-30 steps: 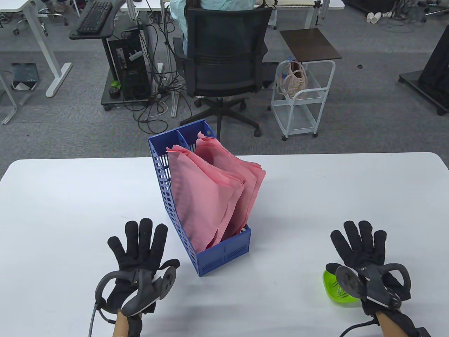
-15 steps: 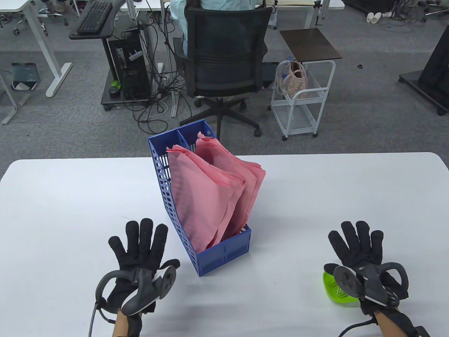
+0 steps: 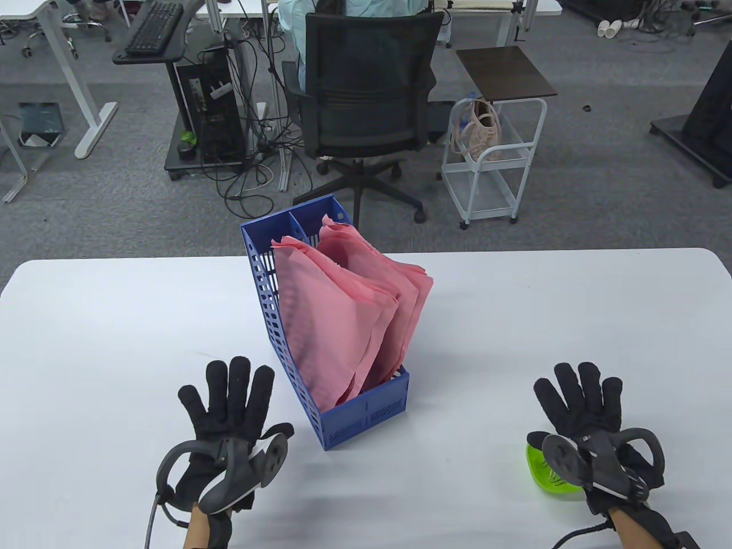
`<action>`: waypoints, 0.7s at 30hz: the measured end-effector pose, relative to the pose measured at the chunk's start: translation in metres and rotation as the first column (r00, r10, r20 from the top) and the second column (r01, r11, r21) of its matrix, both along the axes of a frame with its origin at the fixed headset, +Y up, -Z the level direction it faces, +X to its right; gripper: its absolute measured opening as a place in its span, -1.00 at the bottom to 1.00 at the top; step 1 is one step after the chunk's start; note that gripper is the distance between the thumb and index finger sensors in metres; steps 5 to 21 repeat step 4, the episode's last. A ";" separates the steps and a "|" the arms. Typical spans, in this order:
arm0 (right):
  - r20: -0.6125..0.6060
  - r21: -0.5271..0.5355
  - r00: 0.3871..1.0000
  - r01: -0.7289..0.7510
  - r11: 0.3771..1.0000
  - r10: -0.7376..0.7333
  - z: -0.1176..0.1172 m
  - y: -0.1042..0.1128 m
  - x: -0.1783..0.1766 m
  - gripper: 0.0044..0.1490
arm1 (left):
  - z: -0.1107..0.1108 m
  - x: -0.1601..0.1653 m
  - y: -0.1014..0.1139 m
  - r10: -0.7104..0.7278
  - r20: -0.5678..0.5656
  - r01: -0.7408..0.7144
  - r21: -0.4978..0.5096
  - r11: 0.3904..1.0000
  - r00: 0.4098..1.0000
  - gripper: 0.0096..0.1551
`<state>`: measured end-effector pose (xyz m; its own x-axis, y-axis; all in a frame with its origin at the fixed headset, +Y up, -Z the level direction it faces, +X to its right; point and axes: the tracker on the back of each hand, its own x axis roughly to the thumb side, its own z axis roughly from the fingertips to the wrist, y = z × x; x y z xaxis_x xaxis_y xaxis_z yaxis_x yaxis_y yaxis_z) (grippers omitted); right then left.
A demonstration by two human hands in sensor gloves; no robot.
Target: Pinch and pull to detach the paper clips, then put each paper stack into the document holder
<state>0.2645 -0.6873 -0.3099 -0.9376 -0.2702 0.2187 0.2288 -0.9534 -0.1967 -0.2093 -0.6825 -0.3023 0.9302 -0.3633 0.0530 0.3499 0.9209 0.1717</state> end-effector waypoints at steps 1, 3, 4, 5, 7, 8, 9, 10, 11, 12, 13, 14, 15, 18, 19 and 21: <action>0.000 -0.001 1.000 -0.002 1.000 0.002 0.000 0.000 0.000 0.07 | 0.000 0.000 0.000 -0.001 0.000 0.001 0.000 1.000 1.000 0.10; 0.000 0.000 1.000 -0.004 1.000 0.004 0.000 0.000 0.000 0.07 | 0.000 0.000 0.000 -0.004 0.002 0.004 0.000 1.000 1.000 0.10; 0.000 0.000 1.000 -0.005 1.000 0.005 0.000 0.000 -0.001 0.08 | 0.000 0.000 0.000 -0.004 0.002 0.004 0.001 1.000 1.000 0.10; 0.000 0.000 1.000 -0.005 1.000 0.005 0.000 0.000 -0.001 0.08 | 0.000 0.000 0.000 -0.004 0.002 0.004 0.001 1.000 1.000 0.10; 0.000 0.000 1.000 -0.005 1.000 0.005 0.000 0.000 -0.001 0.08 | 0.000 0.000 0.000 -0.004 0.002 0.004 0.001 1.000 1.000 0.10; 0.000 0.000 1.000 -0.005 1.000 0.005 0.000 0.000 -0.001 0.08 | 0.000 0.000 0.000 -0.004 0.002 0.004 0.001 1.000 1.000 0.10; 0.000 0.000 1.000 -0.005 1.000 0.005 0.000 0.000 -0.001 0.08 | 0.000 0.000 0.000 -0.004 0.002 0.004 0.001 1.000 1.000 0.10; 0.000 0.000 1.000 -0.005 1.000 0.005 0.000 0.000 -0.001 0.08 | 0.000 0.000 0.000 -0.004 0.002 0.004 0.001 1.000 1.000 0.10; 0.000 0.000 1.000 -0.005 1.000 0.005 0.000 0.000 -0.001 0.08 | 0.000 0.000 0.000 -0.004 0.002 0.004 0.001 1.000 1.000 0.10; 0.000 0.000 1.000 -0.005 1.000 0.005 0.000 0.000 -0.001 0.08 | 0.000 0.000 0.000 -0.004 0.002 0.004 0.001 1.000 1.000 0.10; 0.000 0.000 1.000 -0.005 1.000 0.005 0.000 0.000 -0.001 0.08 | 0.000 0.000 0.000 -0.004 0.002 0.004 0.001 1.000 1.000 0.10; 0.000 0.000 1.000 -0.005 1.000 0.005 0.000 0.000 -0.001 0.08 | 0.000 0.000 0.000 -0.004 0.002 0.004 0.001 1.000 1.000 0.10; 0.000 0.000 1.000 -0.005 1.000 0.005 0.000 0.000 -0.001 0.08 | 0.000 0.000 0.000 -0.004 0.002 0.004 0.001 1.000 1.000 0.10; 0.000 0.000 1.000 -0.005 1.000 0.005 0.000 0.000 -0.001 0.08 | 0.000 0.000 0.000 -0.004 0.002 0.004 0.001 1.000 1.000 0.10; 0.000 0.000 1.000 -0.005 1.000 0.005 0.000 0.000 -0.001 0.08 | 0.000 0.000 0.000 -0.004 0.002 0.004 0.001 1.000 1.000 0.10; 0.000 0.000 1.000 -0.005 1.000 0.005 0.000 0.000 -0.001 0.08 | 0.000 0.000 0.000 -0.004 0.002 0.004 0.001 1.000 1.000 0.10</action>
